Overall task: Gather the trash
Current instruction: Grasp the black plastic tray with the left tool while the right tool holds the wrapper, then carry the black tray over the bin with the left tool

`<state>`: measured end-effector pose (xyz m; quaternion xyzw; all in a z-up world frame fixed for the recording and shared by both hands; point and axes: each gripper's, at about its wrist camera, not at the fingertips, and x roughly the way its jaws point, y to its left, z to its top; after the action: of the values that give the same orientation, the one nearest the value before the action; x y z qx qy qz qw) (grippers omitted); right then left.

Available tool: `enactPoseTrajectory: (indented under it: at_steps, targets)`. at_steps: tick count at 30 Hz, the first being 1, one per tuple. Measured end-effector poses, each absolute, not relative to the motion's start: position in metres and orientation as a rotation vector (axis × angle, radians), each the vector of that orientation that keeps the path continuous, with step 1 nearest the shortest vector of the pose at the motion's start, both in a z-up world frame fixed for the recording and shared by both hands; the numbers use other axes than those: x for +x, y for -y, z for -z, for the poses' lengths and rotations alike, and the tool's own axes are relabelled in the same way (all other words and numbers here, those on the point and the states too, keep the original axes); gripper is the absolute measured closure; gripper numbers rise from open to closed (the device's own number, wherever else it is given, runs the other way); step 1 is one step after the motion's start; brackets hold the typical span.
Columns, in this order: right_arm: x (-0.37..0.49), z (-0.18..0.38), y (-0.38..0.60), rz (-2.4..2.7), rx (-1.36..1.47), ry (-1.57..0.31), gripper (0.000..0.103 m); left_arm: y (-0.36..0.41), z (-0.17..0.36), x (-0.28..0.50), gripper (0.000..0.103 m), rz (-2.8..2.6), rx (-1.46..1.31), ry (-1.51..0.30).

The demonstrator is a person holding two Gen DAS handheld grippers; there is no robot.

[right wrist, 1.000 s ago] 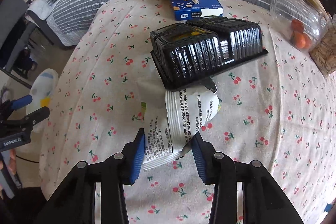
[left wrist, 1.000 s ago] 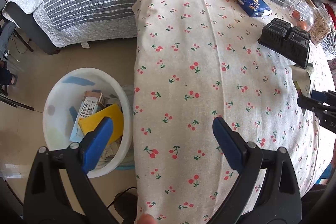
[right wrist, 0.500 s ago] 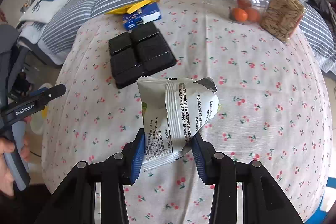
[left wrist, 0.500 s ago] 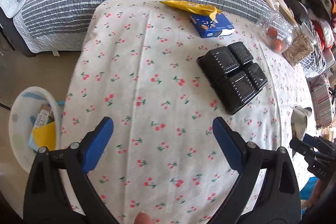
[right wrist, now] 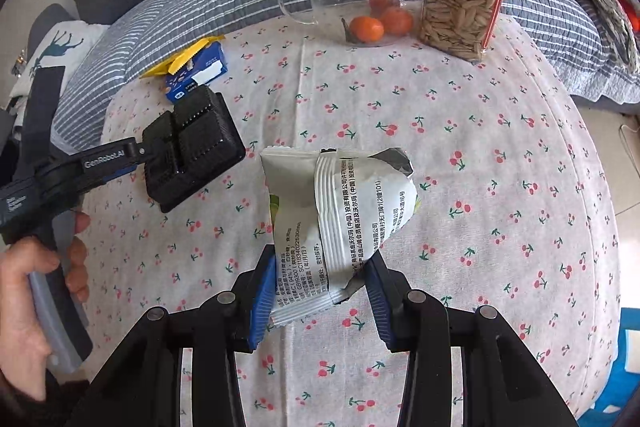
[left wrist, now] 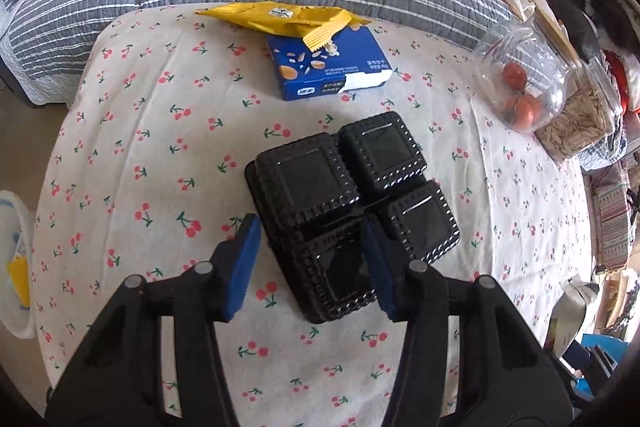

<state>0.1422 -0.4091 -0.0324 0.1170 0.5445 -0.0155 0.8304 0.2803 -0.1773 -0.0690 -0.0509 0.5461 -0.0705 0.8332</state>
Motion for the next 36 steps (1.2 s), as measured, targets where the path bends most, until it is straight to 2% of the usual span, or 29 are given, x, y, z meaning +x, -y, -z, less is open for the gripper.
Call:
enactPoseTrajectory:
  at_steps: [16, 21, 29, 36]
  targets:
    - [0.139, 0.036, 0.42, 0.038, 0.297, -1.162, 0.06, 0.197, 0.075, 0.281, 0.049, 0.08, -0.085, -1.168]
    - [0.14, 0.035, 0.418, 0.037, 0.296, -1.161, 0.06, 0.193, 0.073, 0.273, 0.052, 0.112, -0.058, -1.152]
    - [0.14, 0.027, 0.416, 0.042, 0.297, -1.138, 0.06, 0.141, 0.058, 0.249, 0.053, 0.161, -0.082, -1.114]
    - [0.147, 0.022, 0.389, 0.015, 0.275, -1.13, 0.06, 0.056, 0.029, 0.217, 0.053, 0.104, -0.052, -1.004]
